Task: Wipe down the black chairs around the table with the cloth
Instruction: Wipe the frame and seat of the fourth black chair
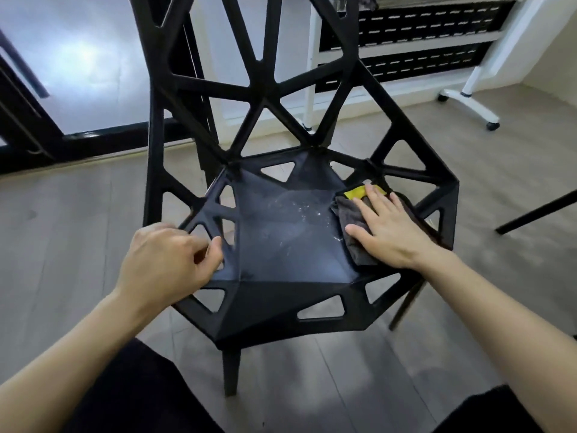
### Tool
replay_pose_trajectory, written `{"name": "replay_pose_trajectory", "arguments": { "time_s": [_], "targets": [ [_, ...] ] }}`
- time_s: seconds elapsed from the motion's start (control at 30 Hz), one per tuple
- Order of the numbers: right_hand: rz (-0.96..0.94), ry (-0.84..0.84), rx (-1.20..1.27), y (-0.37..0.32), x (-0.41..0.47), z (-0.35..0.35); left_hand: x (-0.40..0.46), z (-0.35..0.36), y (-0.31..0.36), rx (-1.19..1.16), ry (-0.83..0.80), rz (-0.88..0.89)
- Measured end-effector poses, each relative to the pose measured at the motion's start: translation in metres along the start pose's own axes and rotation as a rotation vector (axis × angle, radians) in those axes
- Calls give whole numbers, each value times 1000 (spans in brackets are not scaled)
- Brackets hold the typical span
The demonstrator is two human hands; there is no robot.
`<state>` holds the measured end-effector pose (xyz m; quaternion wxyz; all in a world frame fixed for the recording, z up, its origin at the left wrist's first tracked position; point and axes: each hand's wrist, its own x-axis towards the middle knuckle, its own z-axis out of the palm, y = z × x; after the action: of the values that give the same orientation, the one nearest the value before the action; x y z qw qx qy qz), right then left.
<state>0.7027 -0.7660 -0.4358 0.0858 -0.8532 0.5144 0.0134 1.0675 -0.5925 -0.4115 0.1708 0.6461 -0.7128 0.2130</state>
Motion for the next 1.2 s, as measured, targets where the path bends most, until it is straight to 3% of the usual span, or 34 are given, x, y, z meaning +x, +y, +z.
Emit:
{"name": "replay_pose_trajectory", "arguments": {
  "time_s": [0.1,0.2,0.37,0.5,0.6,0.77,0.9,1.07,1.13,1.2],
  "targets": [
    [-36,-150,-11,6,10,-22,13,11,-17,-62,87,12],
    [-105,-49,-147,14,35,-38,39,26,-34,-58,114,-30],
    [39,-60,37,-64,26,-15,71,45,-44,-6,66,-84],
    [-177,-51,65,-154,5,3,72,51,-47,77,-62,34],
    [-213,-17,62,-125,3,-1,67,50,-52,13,-29,50],
    [129,-31,-15,-11,47,-26,66,59,-54,-41,-25,-4],
    [227,-130,7,-60,74,-16,65,57,-55,-75,26,-32],
    [-108,-126,44,-140,-1,-7,67,54,-51,-53,-18,21],
    [-258,-81,7,-139,-15,-4,65,56,-53,-52,-22,22],
    [-264,-99,80,-113,12,-12,65,57,-53,-58,-18,14]
  ]
}}
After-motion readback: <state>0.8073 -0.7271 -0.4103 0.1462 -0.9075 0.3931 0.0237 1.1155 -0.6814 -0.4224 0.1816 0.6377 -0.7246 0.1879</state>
